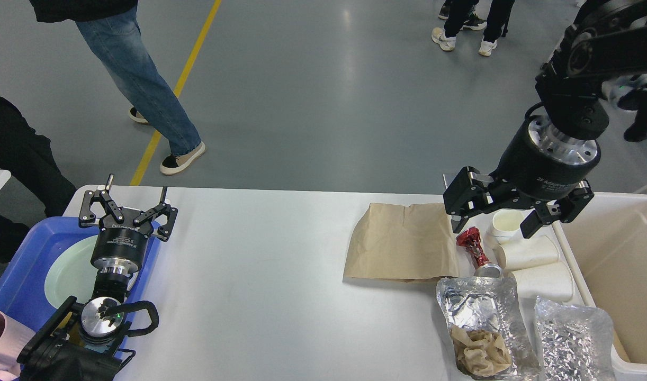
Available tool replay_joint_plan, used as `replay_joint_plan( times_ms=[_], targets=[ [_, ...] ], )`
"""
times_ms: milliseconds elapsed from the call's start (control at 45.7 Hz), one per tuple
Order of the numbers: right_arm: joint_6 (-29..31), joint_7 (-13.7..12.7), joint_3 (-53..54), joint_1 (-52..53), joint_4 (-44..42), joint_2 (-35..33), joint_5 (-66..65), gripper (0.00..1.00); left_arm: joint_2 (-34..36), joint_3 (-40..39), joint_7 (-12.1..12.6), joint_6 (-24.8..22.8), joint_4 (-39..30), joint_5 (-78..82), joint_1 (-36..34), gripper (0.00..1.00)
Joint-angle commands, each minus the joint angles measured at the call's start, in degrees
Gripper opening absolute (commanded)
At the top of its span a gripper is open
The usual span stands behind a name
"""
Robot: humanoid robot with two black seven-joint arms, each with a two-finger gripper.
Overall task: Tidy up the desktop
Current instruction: 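Raise the right gripper and swing it over the brown paper bag, then lower the right gripper onto the brown paper bag and grasp it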
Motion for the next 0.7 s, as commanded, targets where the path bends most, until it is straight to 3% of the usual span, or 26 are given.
replay_joint_plan(
  times_ms=[0,153,306,678],
  targets=[
    [-0.9,0.0,0.2,-6.0,-5.2,-0.1,4.6,1.0,0.0,0.0,0.0,0.0,0.0,0.0,0.0,0.96],
    [-4.2,0.0,0.9,-17.3,-16.5,0.6,13.2,1.0,-0.1,0.0,0.0,0.0,0.0,0.0,0.0,0.96],
    [-9.5,0.2,2.9,-28.0,-24.7,4.2,12.6,1.0,-0.1,0.2,0.0,0.0,0.0,0.0,0.0,0.96],
    [-10.5,1.1,16.2,-59.0,-59.0,8.0,-4.8,1.0,-0.1,0.2,0.0,0.0,0.0,0.0,0.0,0.96]
  ],
)
